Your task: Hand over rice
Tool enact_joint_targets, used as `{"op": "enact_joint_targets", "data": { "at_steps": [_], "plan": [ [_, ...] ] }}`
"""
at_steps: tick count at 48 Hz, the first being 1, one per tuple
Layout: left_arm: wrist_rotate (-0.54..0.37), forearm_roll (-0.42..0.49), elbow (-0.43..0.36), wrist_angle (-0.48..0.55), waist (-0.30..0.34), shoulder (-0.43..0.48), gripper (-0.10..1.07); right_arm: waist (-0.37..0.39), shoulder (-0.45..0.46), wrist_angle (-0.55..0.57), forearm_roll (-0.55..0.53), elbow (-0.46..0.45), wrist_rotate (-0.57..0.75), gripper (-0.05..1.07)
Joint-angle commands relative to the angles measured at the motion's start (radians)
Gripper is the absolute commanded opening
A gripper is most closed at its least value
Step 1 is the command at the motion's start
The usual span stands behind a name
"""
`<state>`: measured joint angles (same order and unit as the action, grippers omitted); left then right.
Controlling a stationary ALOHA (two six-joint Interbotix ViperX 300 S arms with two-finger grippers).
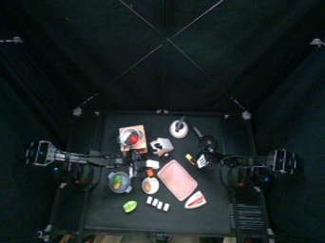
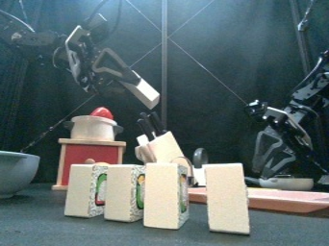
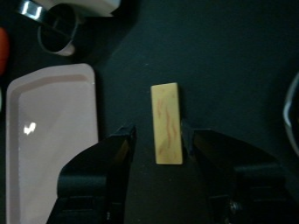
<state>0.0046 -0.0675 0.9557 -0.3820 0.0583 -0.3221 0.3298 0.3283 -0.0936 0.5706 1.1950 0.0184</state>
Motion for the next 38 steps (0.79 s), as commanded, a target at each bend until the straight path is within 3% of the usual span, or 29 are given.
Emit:
{"op": "enact_joint_targets", "data": {
  "at_steps": [1, 12, 26, 38],
  "plan": [
    [0.002, -0.002, -0.017, -0.005, 0.003, -0.009, 0.54, -0.037, 0.017, -0.005, -0.032, -0.034, -0.002, 0.81],
    [0.002, 0.002, -0.02, -0.005, 0.014, -0.002, 0.54, -0.123, 0.006, -0.043, -0.21, -0.121, -0.005, 0.82],
    [0.0, 0.002, -0.051, -0.005, 0.008, 0.048, 0.54, -0.262, -0.066, -0.184, -0.492, -0.241, -0.005, 0.85],
    [0.002, 0.003, -0.098, -0.002, 0.003, 0.104, 0.54, -0.265, -0.104, -0.241, -0.549, -0.288, -0.011, 1.0]
  ]
}}
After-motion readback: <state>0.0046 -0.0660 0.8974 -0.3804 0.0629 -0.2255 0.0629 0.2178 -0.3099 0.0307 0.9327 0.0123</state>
